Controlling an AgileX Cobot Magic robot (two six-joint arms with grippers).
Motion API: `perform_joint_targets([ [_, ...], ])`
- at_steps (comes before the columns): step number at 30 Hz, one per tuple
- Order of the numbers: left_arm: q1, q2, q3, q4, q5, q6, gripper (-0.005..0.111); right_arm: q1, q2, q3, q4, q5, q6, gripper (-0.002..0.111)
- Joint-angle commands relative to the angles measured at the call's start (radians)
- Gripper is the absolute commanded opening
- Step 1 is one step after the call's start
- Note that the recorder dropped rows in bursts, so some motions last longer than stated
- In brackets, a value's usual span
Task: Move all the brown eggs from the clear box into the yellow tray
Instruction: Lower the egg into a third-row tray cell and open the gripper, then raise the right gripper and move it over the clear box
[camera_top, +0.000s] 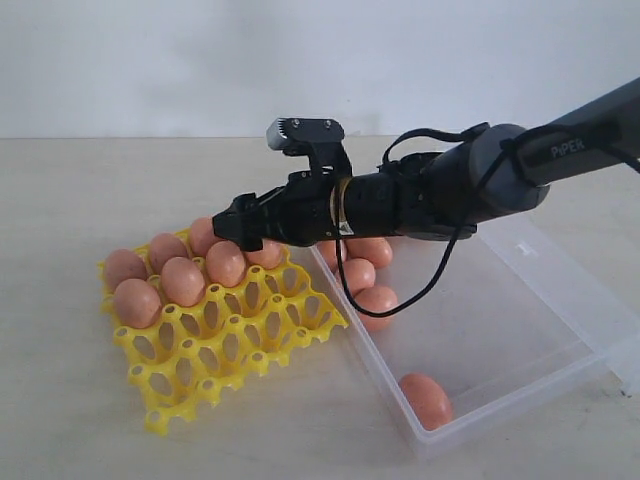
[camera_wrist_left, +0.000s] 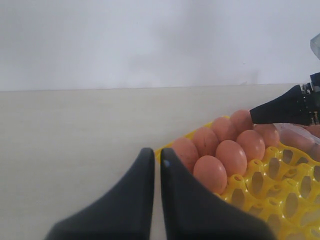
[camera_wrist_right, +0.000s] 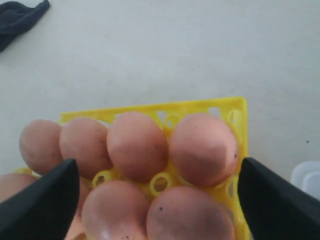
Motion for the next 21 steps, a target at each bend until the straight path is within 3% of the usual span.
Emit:
perform_joint_targets([
  [1,0.002,-0.003,0.003,-0.001,-0.007,-0.002,0.004,-0.001,-0.107,0.004,-0.118,0.003,0.134,0.077],
  [5,0.002,-0.003,0.003,-0.001,-0.007,-0.002,0.004,-0.001,-0.206,0.004,-0.367,0.003,0.331,0.077],
  [8,0.002,-0.003,0.003,-0.001,-0.007,-0.002,0.004,-0.001,-0.283,0.004,-0.672,0.001,0.508,0.077],
  [11,0.002,-0.003,0.003,-0.001,-0.007,-0.002,0.004,-0.01,-0.369,0.026,-0.732,-0.023,0.634,0.073],
  [13,0.002,-0.003,0.003,-0.001,-0.007,-0.002,0.004,-0.021,-0.421,0.041,-0.732,-0.042,0.634,0.062],
  [18,0.002,-0.003,0.003,-0.001,-0.007,-0.002,0.004,-0.051,-0.529,0.047,-0.732,-0.052,0.573,0.005],
  [21,0.002,-0.003,0.003,-0.001,-0.007,-0.002,0.004,-0.078,-0.555,0.047,-0.732,0.005,0.505,0.0],
])
